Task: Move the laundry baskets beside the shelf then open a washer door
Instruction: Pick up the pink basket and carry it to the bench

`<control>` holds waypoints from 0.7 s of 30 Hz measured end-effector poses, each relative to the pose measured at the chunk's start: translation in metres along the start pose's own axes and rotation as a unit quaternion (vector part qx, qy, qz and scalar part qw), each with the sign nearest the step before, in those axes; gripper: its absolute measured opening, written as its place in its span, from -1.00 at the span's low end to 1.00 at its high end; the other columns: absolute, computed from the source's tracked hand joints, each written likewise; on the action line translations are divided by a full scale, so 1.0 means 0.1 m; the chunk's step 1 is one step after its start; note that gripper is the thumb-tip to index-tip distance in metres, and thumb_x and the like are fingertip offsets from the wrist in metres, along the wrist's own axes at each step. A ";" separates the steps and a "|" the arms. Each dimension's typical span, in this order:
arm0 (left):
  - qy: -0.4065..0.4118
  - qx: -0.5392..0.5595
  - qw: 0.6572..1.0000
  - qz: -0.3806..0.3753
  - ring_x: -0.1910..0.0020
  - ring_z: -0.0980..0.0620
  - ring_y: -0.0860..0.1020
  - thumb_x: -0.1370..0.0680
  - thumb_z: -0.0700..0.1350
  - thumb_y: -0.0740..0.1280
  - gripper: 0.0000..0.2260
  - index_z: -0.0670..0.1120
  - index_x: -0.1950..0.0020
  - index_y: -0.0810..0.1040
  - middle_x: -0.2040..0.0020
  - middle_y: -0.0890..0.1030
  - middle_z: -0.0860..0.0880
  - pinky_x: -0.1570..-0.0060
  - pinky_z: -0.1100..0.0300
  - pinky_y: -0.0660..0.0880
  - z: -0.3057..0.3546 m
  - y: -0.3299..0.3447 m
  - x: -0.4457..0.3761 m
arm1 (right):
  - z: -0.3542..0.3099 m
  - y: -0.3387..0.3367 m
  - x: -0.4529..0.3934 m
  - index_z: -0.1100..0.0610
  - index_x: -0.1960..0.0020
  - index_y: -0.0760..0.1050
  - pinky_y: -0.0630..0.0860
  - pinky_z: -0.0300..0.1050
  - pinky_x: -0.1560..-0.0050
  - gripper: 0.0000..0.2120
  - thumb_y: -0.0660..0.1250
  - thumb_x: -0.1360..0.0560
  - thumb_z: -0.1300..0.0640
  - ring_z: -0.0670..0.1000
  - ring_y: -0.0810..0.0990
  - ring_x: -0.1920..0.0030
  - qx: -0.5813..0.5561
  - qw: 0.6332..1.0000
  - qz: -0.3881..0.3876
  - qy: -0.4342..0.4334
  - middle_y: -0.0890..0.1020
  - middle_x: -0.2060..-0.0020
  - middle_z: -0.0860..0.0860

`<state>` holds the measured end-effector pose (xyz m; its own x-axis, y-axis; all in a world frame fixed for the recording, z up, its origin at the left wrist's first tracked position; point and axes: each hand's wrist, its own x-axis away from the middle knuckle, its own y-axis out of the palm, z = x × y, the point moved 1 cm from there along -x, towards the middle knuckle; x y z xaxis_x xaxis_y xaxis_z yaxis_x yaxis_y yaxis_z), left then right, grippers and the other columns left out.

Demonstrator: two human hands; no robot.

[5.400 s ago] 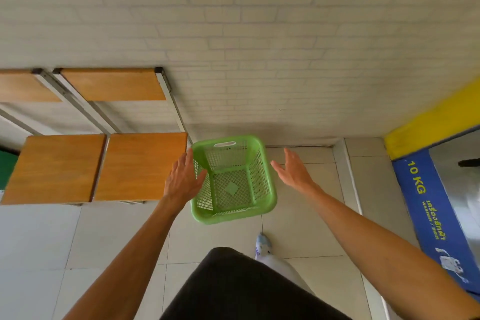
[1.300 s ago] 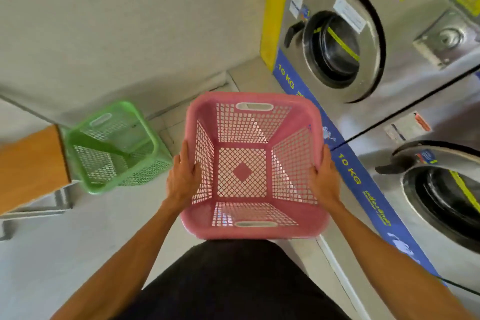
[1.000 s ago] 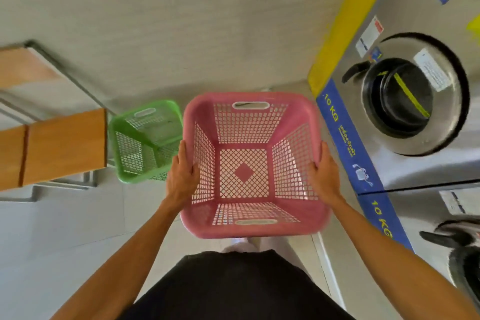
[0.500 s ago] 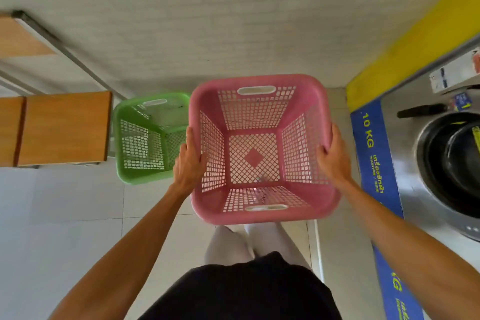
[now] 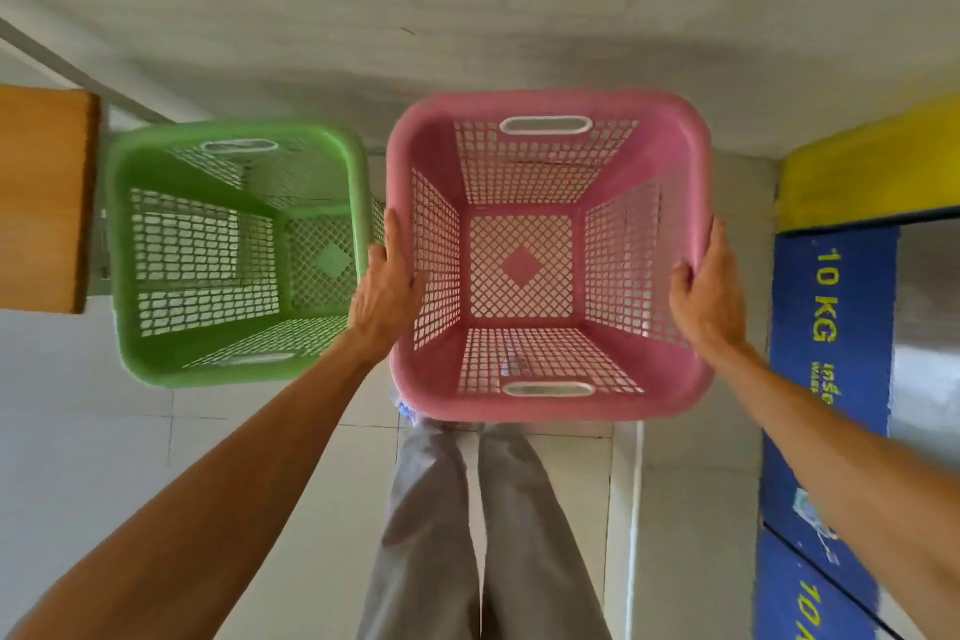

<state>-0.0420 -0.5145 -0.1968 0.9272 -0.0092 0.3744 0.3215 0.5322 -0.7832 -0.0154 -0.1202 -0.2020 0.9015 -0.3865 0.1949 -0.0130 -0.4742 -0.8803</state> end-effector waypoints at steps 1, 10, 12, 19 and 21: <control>0.000 0.004 1.000 -0.005 0.18 -0.06 0.46 -0.62 -0.09 0.24 -0.24 -0.02 -0.62 -0.24 -0.27 0.40 -0.27 0.25 0.09 0.45 -0.04 0.09 -0.08 | 0.06 0.11 -0.09 0.04 -0.56 0.08 0.42 -0.29 0.34 -0.40 0.26 -0.60 0.10 -0.06 0.50 0.14 0.007 1.000 -0.010 0.000 0.52 -0.21 0.17; -0.006 -0.026 0.999 -0.028 0.02 -0.33 0.57 -0.54 -0.13 0.38 -0.09 0.02 -0.61 -0.27 -0.29 0.43 -0.32 0.08 -0.21 0.57 -0.31 0.54 -0.61 | 0.40 0.72 -0.50 0.04 -0.59 0.00 0.66 0.04 0.25 -0.26 0.34 -0.55 0.01 0.16 0.70 0.19 0.047 0.996 -0.080 -0.003 0.63 -0.19 0.12; -0.004 -0.017 0.999 -0.043 0.05 -0.30 0.58 -0.53 -0.10 0.36 -0.10 0.05 -0.60 -0.27 -0.28 0.42 -0.32 0.15 -0.11 0.55 -0.35 0.58 -0.68 | 0.41 0.77 -0.51 0.03 -0.59 0.00 0.67 0.13 0.22 -0.24 0.36 -0.55 0.04 0.19 0.71 0.14 0.042 0.995 -0.089 0.010 0.63 -0.20 0.12; -0.017 -0.004 0.997 -0.074 0.06 -0.25 0.56 -0.55 -0.20 0.38 -0.09 0.01 -0.61 -0.27 -0.23 0.40 -0.32 0.07 -0.22 0.60 -0.41 0.67 -0.78 | 0.39 0.88 -0.62 0.07 -0.53 0.09 0.25 -0.41 0.47 -0.27 0.44 -0.52 0.11 -0.10 0.50 0.40 0.032 0.995 -0.096 0.003 0.66 -0.10 0.09; -0.020 0.000 0.997 -0.076 0.06 -0.23 0.55 -0.55 -0.23 0.37 -0.09 0.00 -0.61 -0.26 -0.22 0.41 -0.33 0.06 -0.23 0.60 -0.43 0.68 -0.79 | 0.37 0.91 -0.66 0.07 -0.52 0.09 0.30 -0.39 0.46 -0.25 0.47 -0.50 0.12 -0.04 0.53 0.36 0.037 0.994 -0.105 0.002 0.66 -0.11 0.10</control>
<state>-0.0851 -0.5137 -0.3003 0.8590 -0.0562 0.5089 0.4583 0.5272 -0.7155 -0.0598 -0.1082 -0.3112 0.8795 -0.2884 0.3787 0.2071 -0.4845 -0.8499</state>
